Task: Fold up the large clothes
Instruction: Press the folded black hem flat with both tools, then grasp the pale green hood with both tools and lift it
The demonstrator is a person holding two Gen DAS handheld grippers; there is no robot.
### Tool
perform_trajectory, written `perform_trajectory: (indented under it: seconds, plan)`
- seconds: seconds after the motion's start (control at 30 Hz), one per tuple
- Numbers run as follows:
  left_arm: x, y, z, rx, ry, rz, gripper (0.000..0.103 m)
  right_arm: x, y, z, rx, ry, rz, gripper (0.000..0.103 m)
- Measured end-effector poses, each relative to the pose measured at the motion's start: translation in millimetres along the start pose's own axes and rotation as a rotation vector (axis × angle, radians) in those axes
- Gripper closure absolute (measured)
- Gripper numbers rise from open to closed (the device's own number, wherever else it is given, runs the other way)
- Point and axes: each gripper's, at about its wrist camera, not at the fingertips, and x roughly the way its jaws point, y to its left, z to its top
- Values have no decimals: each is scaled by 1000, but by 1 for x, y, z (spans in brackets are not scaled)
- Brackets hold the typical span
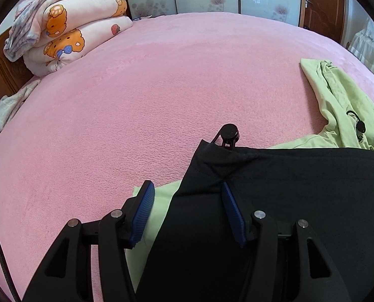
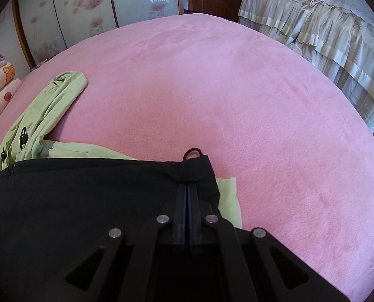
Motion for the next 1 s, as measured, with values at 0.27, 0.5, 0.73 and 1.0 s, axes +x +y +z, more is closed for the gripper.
perform_trajectory:
  seconds: [0.27, 0.5, 0.73, 1.0]
  plan:
    - [-21, -12, 8, 44, 60, -24, 41, -13, 10, 9, -1, 75, -3, 99]
    - [-62, -40, 26, 150, 39, -98, 38, -43, 24, 26, 9, 116, 111, 98]
    - [-70, -85, 62, 220, 23, -160, 33, -53, 70, 67, 3, 109, 280, 76]
    - [-28, -122, 112, 155, 67, -230, 33, 1, 110, 117, 84, 160, 357, 76]
